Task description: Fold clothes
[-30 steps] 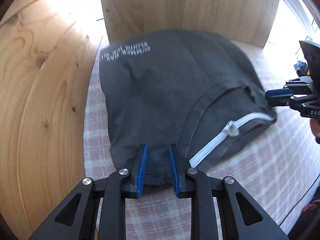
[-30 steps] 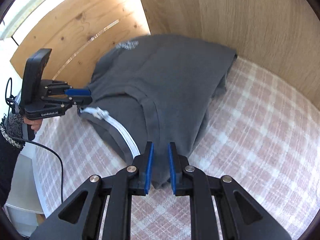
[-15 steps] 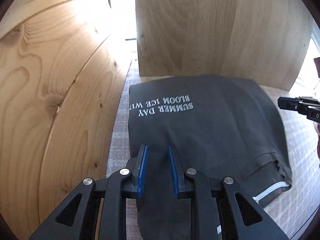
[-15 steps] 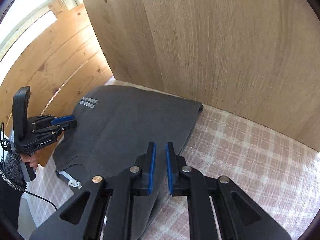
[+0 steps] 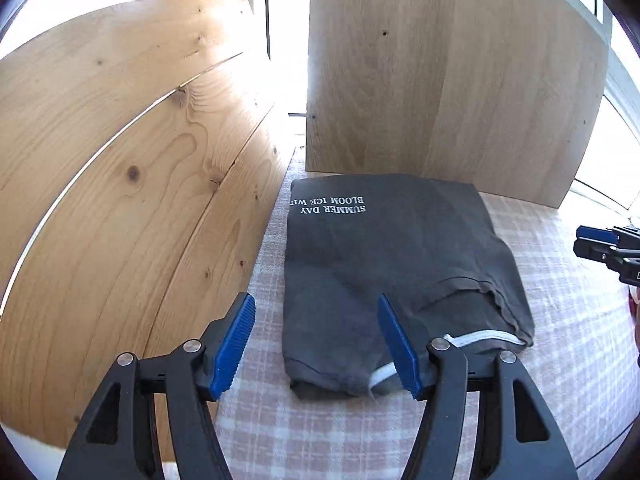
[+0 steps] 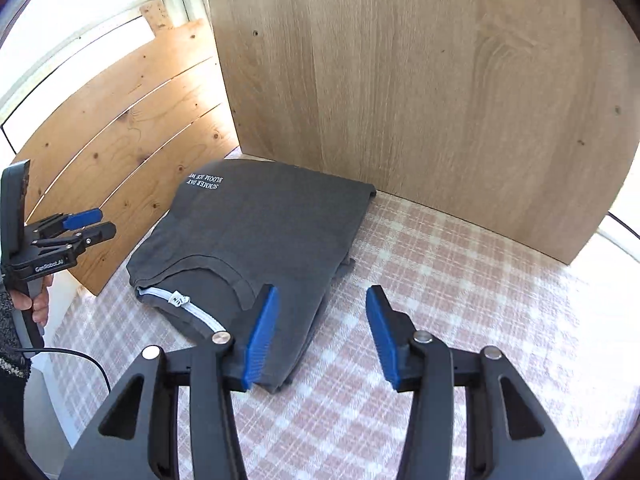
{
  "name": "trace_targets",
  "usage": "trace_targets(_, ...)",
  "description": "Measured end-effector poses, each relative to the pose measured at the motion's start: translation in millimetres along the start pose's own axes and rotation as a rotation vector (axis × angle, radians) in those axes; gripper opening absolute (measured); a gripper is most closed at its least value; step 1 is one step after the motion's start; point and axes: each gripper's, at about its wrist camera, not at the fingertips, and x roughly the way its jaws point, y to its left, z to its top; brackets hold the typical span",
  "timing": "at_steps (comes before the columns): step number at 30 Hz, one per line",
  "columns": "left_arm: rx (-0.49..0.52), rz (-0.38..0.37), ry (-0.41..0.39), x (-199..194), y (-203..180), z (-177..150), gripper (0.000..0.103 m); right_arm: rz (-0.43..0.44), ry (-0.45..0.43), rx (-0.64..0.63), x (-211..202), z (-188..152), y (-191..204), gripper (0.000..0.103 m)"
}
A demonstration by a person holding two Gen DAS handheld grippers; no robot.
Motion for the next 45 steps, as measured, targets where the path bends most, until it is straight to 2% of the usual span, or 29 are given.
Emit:
trace_targets(3, -0.022, 0.007, -0.050, -39.3, -23.3, -16.0, 0.076, -0.038, -0.020, 0.021, -33.9, -18.4, 12.9, 0.047)
trace_targets(9, 0.012, 0.031, -0.107, -113.4, -84.4, -41.5, 0.077, -0.093, -0.076, 0.070, -101.4, -48.5, 24.7, 0.048)
trace_targets(13, 0.007, -0.044, -0.104, -149.8, -113.7, -53.1, 0.078, -0.160, -0.101, 0.092, -145.3, -68.8, 26.6, 0.061)
trace_targets(15, -0.002, -0.075, -0.097, -172.0, -124.9, -64.0, 0.078, -0.162, -0.108, 0.099, -163.3, -80.1, 29.3, 0.061)
trace_targets(20, 0.066, 0.001, -0.103, -215.0, -153.1, -94.5, 0.078, -0.177, -0.138, 0.092, -197.9, -105.8, 40.4, 0.061)
trace_targets(25, -0.004, -0.061, -0.099, -249.8, -153.3, -114.7, 0.078, -0.165, -0.155, 0.077, -222.6, -124.6, 52.5, 0.061)
trace_targets(32, 0.016, 0.073, -0.159, -288.8, -154.6, -131.1, 0.078, -0.156, -0.158, 0.042, -239.0, -143.5, 67.0, 0.061)
trace_targets(45, -0.006, 0.049, -0.167, -300.9, -150.9, -142.1, 0.078, -0.170, -0.156, 0.041, -247.7, -157.1, 69.8, 0.061)
